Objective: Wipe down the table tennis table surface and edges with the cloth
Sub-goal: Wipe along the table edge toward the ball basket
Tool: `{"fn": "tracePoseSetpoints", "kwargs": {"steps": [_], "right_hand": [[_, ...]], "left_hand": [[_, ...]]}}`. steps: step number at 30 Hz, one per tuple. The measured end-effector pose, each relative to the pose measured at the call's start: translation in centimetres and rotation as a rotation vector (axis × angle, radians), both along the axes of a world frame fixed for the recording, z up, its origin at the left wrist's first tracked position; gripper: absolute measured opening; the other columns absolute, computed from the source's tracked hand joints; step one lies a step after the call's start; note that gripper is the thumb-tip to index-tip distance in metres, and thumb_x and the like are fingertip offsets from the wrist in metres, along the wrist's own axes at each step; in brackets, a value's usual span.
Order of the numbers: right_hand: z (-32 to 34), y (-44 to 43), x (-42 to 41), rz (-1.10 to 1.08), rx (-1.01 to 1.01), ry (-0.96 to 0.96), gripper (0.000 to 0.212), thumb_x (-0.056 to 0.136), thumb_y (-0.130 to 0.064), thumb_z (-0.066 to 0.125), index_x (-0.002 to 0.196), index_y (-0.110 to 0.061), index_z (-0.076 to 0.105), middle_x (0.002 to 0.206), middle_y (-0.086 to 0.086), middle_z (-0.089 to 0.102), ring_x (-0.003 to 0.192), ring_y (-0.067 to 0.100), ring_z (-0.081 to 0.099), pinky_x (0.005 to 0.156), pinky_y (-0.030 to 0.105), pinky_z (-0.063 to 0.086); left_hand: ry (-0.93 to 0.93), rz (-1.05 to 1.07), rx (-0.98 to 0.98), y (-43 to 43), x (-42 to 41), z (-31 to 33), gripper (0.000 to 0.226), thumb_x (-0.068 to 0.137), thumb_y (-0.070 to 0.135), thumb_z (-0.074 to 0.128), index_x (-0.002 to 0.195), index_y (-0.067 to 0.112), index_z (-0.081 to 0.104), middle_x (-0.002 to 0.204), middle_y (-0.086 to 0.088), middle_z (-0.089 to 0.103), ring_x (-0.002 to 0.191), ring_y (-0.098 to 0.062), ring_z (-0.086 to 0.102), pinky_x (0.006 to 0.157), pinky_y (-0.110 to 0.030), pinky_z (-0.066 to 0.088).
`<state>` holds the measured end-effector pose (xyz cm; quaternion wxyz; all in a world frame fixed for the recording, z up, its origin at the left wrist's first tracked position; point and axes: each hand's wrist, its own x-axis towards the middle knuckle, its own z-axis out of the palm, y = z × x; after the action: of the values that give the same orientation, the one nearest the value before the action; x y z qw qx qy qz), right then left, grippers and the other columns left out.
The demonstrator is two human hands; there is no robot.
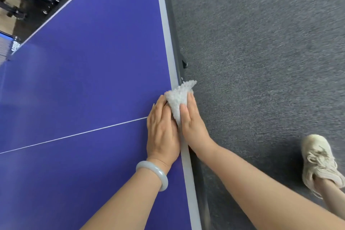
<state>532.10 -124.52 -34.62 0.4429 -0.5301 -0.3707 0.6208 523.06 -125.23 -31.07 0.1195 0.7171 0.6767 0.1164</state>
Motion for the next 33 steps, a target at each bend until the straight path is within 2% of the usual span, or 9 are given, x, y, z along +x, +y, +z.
{"fn": "tracePoseSetpoints", "kwargs": {"steps": [2, 5, 8, 10, 12, 14, 19, 28, 33], "right_hand": [[0.4, 5.1, 0.7, 0.030, -0.068, 0.066, 0.054, 0.109, -0.028, 0.026, 0.157, -0.012, 0.010, 0.165, 0.003, 0.010, 0.152, 0.011, 0.008, 0.120, 0.021, 0.005], [0.4, 7.9, 0.8, -0.015, -0.126, 0.147, 0.054, 0.108, -0.038, 0.023, 0.157, -0.017, 0.015, 0.164, 0.001, 0.018, 0.150, 0.015, 0.017, 0.122, 0.031, 0.014], [0.3, 2.2, 0.1, -0.001, -0.022, 0.019, 0.052, 0.108, -0.029, 0.025, 0.156, -0.012, 0.016, 0.164, 0.003, 0.017, 0.152, 0.014, 0.014, 0.124, 0.038, 0.013], [0.1, -2.4, -0.1, -0.006, -0.007, 0.035, 0.053, 0.108, -0.027, 0.028, 0.157, -0.014, 0.015, 0.164, -0.005, 0.016, 0.150, 0.003, 0.010, 0.125, 0.034, 0.010], [-0.2, -3.8, -0.1, -0.002, -0.024, 0.055, 0.054, 0.107, -0.029, 0.029, 0.157, -0.018, 0.015, 0.163, -0.009, 0.016, 0.149, -0.002, 0.010, 0.125, 0.031, 0.009], [0.2, -1.2, 0.0, -0.012, -0.080, 0.034, 0.055, 0.106, -0.034, 0.030, 0.157, -0.017, 0.017, 0.163, -0.004, 0.020, 0.149, 0.006, 0.016, 0.124, 0.033, 0.013], [1.2, 12.1, -0.3, -0.006, -0.226, -0.025, 0.063, 0.104, -0.049, 0.028, 0.155, -0.012, 0.022, 0.157, 0.014, 0.031, 0.143, 0.030, 0.031, 0.118, 0.042, 0.024], [0.8, 15.0, 0.2, 0.120, -0.265, -0.093, 0.071, 0.100, -0.060, 0.028, 0.158, -0.025, 0.007, 0.158, 0.014, 0.022, 0.139, 0.035, 0.036, 0.110, 0.049, 0.026], [0.8, 15.1, 0.4, 0.138, -0.254, -0.101, 0.069, 0.100, -0.059, 0.027, 0.158, -0.026, 0.006, 0.157, 0.013, 0.022, 0.136, 0.036, 0.039, 0.107, 0.049, 0.028]], "left_hand": [[0.033, -0.029, 0.019, 0.0, 0.0, 0.1, 0.045, 0.103, 0.015, 0.033, 0.148, 0.015, 0.039, 0.157, 0.003, 0.031, 0.147, -0.010, 0.022, 0.120, -0.042, 0.021], [0.052, -0.048, 0.029, -0.3, -0.1, 0.0, 0.048, 0.101, 0.007, 0.033, 0.148, 0.015, 0.038, 0.158, 0.003, 0.030, 0.147, -0.010, 0.021, 0.119, -0.044, 0.022], [0.024, -0.019, 0.029, -0.4, 0.1, 0.0, 0.045, 0.103, 0.021, 0.030, 0.147, 0.015, 0.040, 0.156, 0.002, 0.033, 0.146, -0.009, 0.023, 0.118, -0.044, 0.023], [-0.002, -0.004, 0.011, -0.2, 0.1, 0.0, 0.048, 0.101, 0.035, 0.033, 0.146, 0.019, 0.041, 0.156, 0.005, 0.032, 0.146, -0.009, 0.024, 0.120, -0.039, 0.021], [0.013, -0.021, 0.011, -0.2, 0.0, -0.1, 0.045, 0.101, 0.033, 0.042, 0.145, 0.022, 0.040, 0.156, 0.006, 0.031, 0.146, -0.011, 0.025, 0.119, -0.038, 0.021], [0.054, -0.025, 0.028, -0.2, -0.1, -0.2, 0.044, 0.102, 0.022, 0.047, 0.145, 0.022, 0.038, 0.155, 0.004, 0.032, 0.145, -0.011, 0.026, 0.117, -0.041, 0.024], [0.083, -0.050, 0.031, -0.2, 0.0, 0.1, 0.046, 0.102, 0.011, 0.032, 0.147, 0.018, 0.039, 0.156, 0.006, 0.029, 0.146, -0.012, 0.024, 0.116, -0.043, 0.023], [0.090, -0.033, 0.041, -0.4, 0.3, 0.3, 0.047, 0.097, 0.003, 0.038, 0.142, 0.013, 0.047, 0.150, 0.002, 0.041, 0.143, -0.015, 0.033, 0.115, -0.042, 0.027], [-0.020, -0.058, 0.141, 5.0, -0.6, 2.7, 0.041, 0.093, 0.002, 0.035, 0.118, 0.011, 0.065, 0.126, 0.000, 0.059, 0.118, -0.016, 0.053, 0.101, -0.036, 0.041]]}}
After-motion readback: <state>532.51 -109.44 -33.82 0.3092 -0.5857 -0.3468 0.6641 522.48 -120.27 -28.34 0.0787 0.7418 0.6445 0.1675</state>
